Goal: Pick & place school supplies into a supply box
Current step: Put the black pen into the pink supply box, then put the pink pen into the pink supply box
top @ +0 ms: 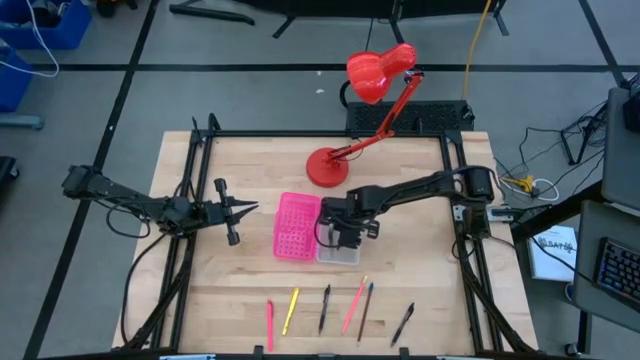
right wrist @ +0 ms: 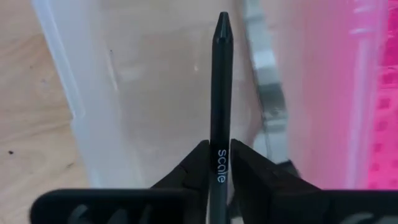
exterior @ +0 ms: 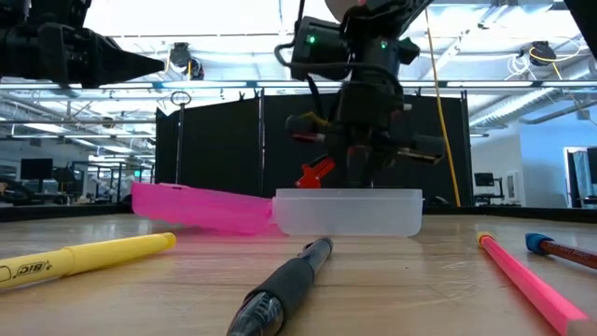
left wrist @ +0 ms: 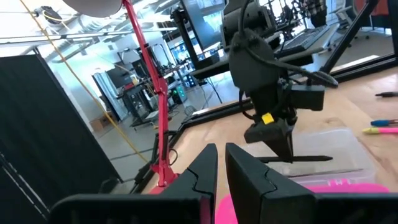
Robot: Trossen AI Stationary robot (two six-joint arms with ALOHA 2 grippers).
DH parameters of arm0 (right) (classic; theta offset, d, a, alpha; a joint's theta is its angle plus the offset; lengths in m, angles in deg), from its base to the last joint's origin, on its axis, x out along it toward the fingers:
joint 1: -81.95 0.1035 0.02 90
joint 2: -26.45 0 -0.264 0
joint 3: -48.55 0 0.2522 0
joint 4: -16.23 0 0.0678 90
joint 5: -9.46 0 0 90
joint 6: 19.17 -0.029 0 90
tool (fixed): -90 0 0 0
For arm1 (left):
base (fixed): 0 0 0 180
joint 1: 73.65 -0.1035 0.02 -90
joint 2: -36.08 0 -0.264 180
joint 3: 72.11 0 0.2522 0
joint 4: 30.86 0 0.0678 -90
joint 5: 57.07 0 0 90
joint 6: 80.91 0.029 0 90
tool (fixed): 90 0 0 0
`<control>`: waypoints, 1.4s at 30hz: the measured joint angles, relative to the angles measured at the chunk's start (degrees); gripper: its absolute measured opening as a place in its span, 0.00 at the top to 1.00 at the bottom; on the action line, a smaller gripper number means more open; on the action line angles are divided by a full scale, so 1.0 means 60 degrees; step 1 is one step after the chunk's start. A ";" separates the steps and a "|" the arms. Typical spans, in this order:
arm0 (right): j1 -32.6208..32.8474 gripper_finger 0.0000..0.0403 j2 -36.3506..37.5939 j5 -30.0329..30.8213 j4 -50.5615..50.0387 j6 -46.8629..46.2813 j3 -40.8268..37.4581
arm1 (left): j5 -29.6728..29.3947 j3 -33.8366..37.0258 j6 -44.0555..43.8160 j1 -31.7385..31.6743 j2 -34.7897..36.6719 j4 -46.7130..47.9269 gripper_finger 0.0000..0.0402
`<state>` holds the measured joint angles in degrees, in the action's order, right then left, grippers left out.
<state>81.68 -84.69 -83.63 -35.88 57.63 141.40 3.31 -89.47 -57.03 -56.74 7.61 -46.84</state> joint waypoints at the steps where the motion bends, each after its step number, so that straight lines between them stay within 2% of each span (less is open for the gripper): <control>1: 0.0022 0.83 0.0048 0.0006 0.0001 0.0006 0.0000 | 0.0000 -0.0002 -0.0013 0.0000 0.0000 0.0001 0.90; 8: 0.0264 0.75 0.0362 0.0573 0.0070 0.0086 0.0000 | 0.0004 -0.0004 -0.0041 0.0000 0.0000 -0.0004 0.90; 13: 0.0827 0.75 0.0698 0.2079 -0.0259 -0.0681 0.0000 | 0.0004 0.0000 -0.0049 0.0000 -0.0004 0.0000 0.90; 16: 0.1451 0.77 0.1218 0.2463 -0.0944 -0.1420 0.0000 | 0.0004 0.0000 -0.0059 0.0000 -0.0003 0.0006 0.90; 19: 0.2175 0.79 0.1714 0.2475 -0.1479 -0.3046 0.0000 | 0.0000 0.0000 -0.0059 0.0000 0.0000 0.0025 0.90; 27: 0.4391 0.85 0.2667 0.2491 -0.1733 -0.9031 0.0000 | -0.0190 0.0000 -0.0109 0.0000 -0.0004 0.0018 0.90; 36: 0.6444 0.96 0.3176 0.2776 -0.2018 -1.4444 0.0000 | -0.0233 0.0000 -0.1673 0.0000 -0.0004 -0.0024 0.90; 38: 0.6752 0.99 0.3238 0.3491 -0.2011 -1.5254 -0.0040 | -0.0235 0.0000 -0.2363 0.0000 -0.0004 0.0018 0.90; 42: 0.7305 0.99 0.3750 0.4576 -0.1912 -1.5341 -0.1067 | -0.0237 0.0000 -0.2490 0.0000 0.0000 0.0004 0.90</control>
<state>125.51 -62.19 -56.17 -47.36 -34.42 135.00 1.89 -89.47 -71.97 -56.74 7.61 -46.82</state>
